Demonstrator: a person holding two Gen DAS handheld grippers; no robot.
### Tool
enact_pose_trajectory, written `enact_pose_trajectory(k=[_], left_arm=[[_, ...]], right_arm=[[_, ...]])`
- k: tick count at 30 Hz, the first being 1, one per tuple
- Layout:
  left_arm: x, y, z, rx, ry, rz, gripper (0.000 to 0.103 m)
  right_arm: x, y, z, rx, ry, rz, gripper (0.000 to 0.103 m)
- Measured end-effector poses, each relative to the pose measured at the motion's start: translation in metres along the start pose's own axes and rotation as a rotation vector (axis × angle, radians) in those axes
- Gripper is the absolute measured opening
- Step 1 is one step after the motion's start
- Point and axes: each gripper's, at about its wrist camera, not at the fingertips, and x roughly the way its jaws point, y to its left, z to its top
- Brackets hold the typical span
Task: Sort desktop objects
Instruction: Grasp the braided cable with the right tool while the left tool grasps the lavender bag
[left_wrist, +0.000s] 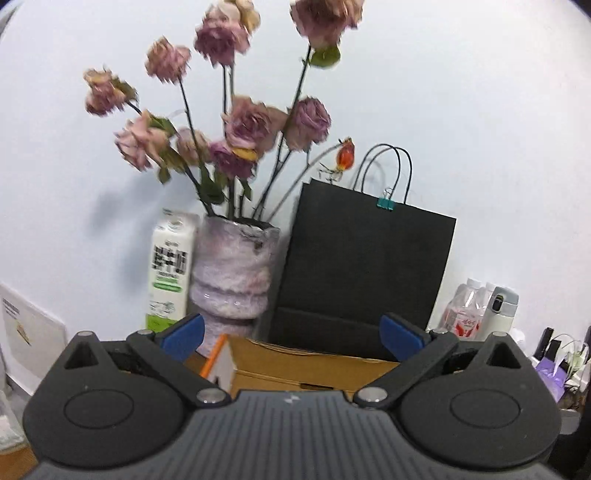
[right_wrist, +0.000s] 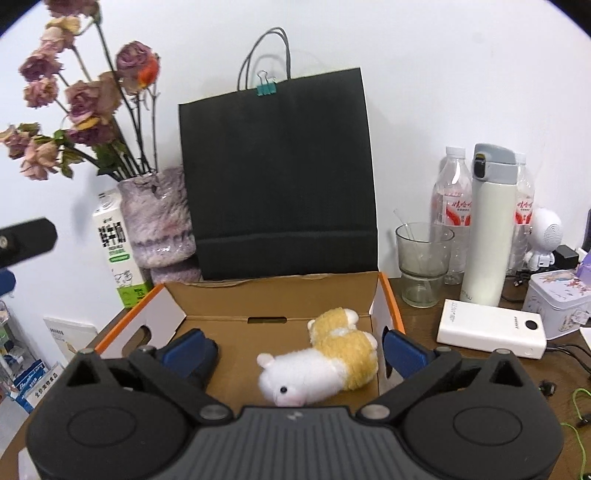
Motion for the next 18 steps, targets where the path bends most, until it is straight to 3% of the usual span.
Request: enact_pose_trajectory(k=[8,18], left_arm=[[-0.045,0.024,-0.006,0.033,0.021,0.023,0.103],[-0.093,0.051,-0.037,0.075,0.139,0.061,0.103]], right_arm=[[-0.034,-0.003,-0.037,-0.021,0.060,-0.016,0.103],[-0.077,0.001,-0.097,-0.068,0.174,-0.022,0.103]])
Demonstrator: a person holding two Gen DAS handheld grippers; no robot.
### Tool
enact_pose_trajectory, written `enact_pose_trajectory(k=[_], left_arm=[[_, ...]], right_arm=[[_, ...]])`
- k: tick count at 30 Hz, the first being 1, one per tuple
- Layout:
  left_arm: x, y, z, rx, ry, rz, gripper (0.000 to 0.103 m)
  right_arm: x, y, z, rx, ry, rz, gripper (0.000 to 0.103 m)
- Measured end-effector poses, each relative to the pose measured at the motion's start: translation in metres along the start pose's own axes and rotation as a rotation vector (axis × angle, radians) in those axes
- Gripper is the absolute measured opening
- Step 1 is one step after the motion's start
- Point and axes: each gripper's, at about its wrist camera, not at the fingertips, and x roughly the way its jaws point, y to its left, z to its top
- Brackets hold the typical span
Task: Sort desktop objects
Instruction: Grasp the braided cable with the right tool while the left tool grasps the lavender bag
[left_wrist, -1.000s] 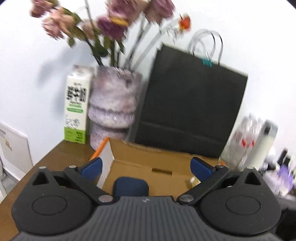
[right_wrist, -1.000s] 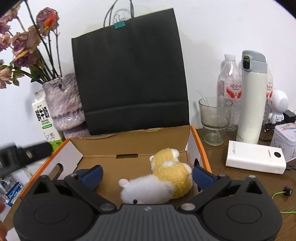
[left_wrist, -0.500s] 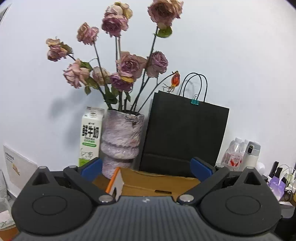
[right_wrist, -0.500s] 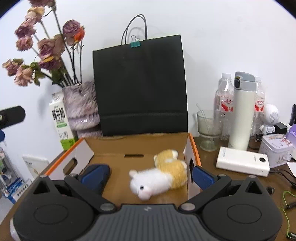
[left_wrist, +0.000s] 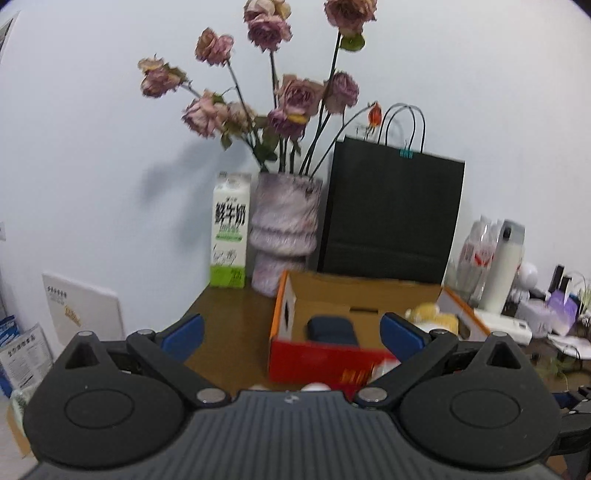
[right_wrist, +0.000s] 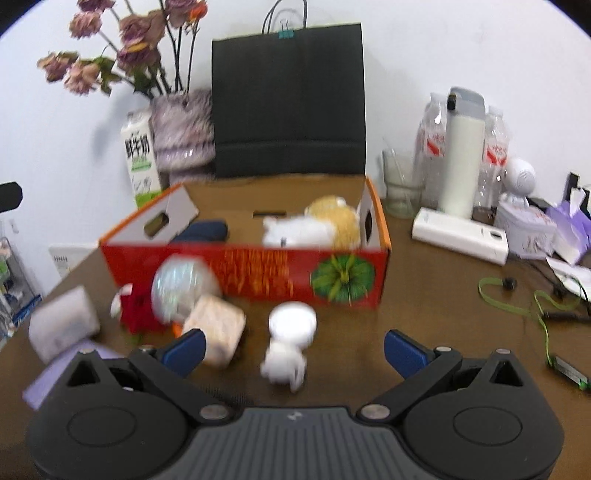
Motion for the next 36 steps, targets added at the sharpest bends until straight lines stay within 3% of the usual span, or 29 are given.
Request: enact_pose_trajectory(k=[10,16,23,27,31,36], left_arm=[[-0.014,0.004,-0.068,0.011,0.201,-0.047,0.103],[-0.006,0.000,-0.093,0.011,0.306,-0.067,0.103],[0.000,-0.005,-0.097,0.012,0.337,-0.083,0.103],[0.024,-0.015,-0.097,0.072,0.376,-0.041,0.103],[0.039,-0.008,-0.098,-0.007,0.393,-0.053,0.103],[0.040,-0.004,-0.098,-0.028,0.383,-0.079,0.103]], right_arm=[[-0.019,0.007,-0.041,0.005,0.054,0.058,0.103],[-0.022,0.019,-0.053,-0.044,0.023,0.073,0.103],[-0.032,0.027,-0.055,-0.070,0.010,0.139,0.103],[-0.017,0.039,-0.054,-0.123,0.044,0.082,0.103],[-0.004,0.038,-0.049,-0.096,0.071,0.123,0.103],[0.012,0.042,-0.045,-0.100,0.082,0.122,0.103]])
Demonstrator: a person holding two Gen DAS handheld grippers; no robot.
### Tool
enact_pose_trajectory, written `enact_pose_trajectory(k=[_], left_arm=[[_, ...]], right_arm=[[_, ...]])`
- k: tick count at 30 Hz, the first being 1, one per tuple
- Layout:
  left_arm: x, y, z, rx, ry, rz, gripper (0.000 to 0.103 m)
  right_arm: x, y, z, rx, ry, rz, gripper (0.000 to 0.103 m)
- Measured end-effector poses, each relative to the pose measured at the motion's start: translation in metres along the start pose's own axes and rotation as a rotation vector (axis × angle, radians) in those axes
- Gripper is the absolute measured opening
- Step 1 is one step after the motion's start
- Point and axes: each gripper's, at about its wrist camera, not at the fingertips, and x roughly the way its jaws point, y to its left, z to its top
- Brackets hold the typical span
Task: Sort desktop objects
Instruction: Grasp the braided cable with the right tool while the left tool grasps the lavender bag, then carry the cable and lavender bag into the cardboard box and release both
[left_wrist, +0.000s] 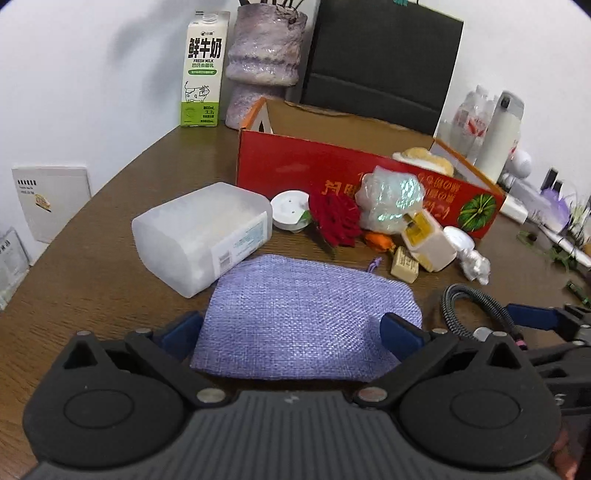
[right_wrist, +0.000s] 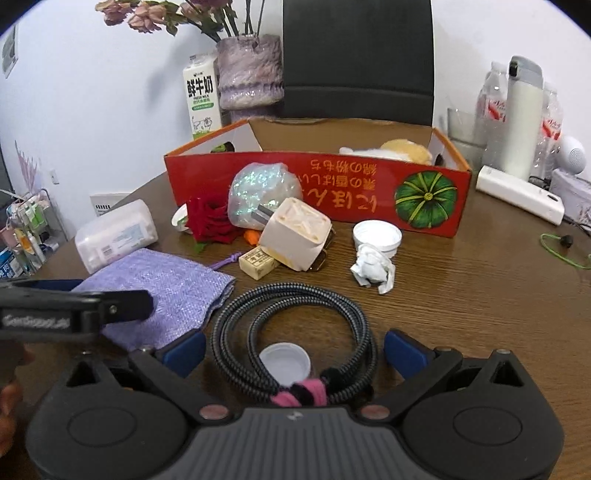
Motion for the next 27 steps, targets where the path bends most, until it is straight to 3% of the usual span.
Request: enact_pose_trajectory(k=[2,4,9,11,12,18,27], left_arm=[[0.000,0.000,0.000,-0.004,-0.002,-0.004,0.102],[-0.001,-0.001,0.000,0.001,-0.008,-0.007,0.094],[-0.006,-0.004,-0.001,0.017,-0.022,-0.010,0.044],[-0.008,-0.001,-0.001,0.002,-0.028,-0.024,0.036],[-0.009,0.000,-0.001,-0.007,-0.031,-0.036,0.022],[-0.023,0.005,0.000,-0.047,-0.115,-0.089,0.018],[-0.049,-0.003,0.005,-0.065,-0.267,-0.104,0.014]], right_arm=[[0.001,0.000,0.000,0.015,-0.013,0.000,0.103],[-0.001,-0.002,0.000,0.028,-0.023,0.014,0.097],[-0.004,-0.003,-0.001,0.038,-0.036,0.017,0.093],[-0.005,-0.003,-0.002,0.039,-0.040,0.015,0.093],[-0.006,-0.003,-0.002,0.042,-0.043,0.014,0.093],[-0.017,-0.010,0.000,0.069,-0.088,0.000,0.093],[-0.026,-0.015,0.002,0.086,-0.133,-0.011,0.093]])
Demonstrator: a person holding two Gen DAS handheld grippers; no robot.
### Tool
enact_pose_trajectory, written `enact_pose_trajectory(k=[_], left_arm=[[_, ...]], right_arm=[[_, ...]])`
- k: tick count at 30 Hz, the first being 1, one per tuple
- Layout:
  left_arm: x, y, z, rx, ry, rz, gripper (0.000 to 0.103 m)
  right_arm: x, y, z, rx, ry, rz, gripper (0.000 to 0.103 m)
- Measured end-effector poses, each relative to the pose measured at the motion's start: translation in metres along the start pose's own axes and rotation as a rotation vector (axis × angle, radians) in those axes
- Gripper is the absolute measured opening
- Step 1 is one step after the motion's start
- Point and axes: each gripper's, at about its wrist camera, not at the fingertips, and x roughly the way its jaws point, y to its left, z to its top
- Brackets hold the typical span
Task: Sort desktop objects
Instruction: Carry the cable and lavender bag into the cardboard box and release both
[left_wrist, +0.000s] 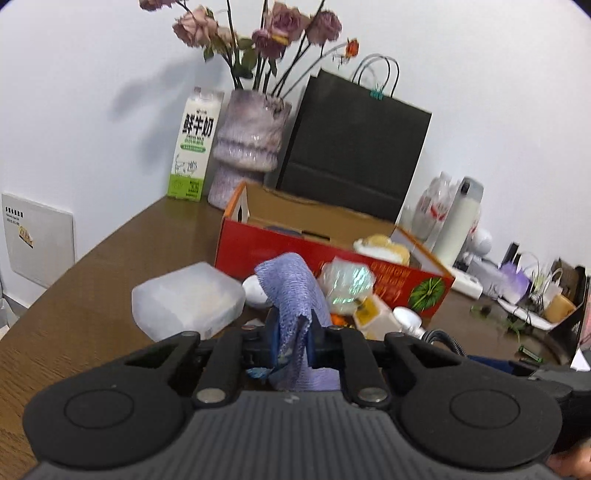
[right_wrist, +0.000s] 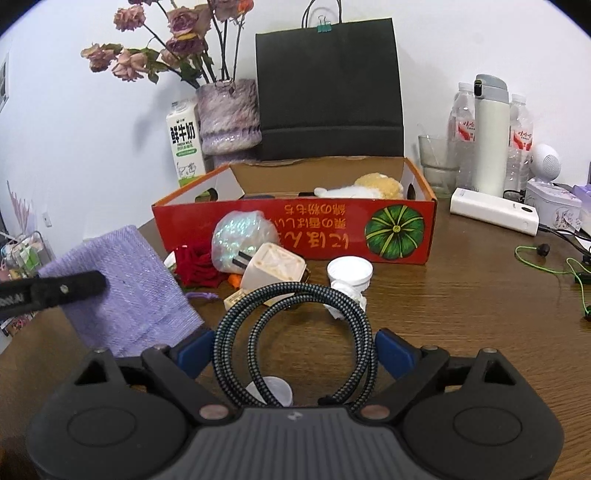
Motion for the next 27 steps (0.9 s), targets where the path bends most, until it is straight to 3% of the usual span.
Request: enact_pose_trajectory(k=[7,12,20,27], left_arm=[[-0.009,-0.020,0.005,0.021,-0.037,-0.038,0.011],[-0.006,-0.028,0.009,0.030,-0.019,-0.061,0.011],[0.003,-0.035,0.032,0.042,-0.021,-0.065,0.011],[0.009,-0.044,0.063,0.041,-0.063,-0.123,0.011]], right_arm=[[-0.011,-0.003,0.003,0.011,-0.039,-0.004,0.093],[-0.016,-0.007,0.010,0.021,-0.051,-0.004,0.093],[-0.024,-0.009,0.028,0.015,-0.069,0.017,0.093],[-0.021,-0.017,0.050,0.029,-0.075,0.036,0.093]])
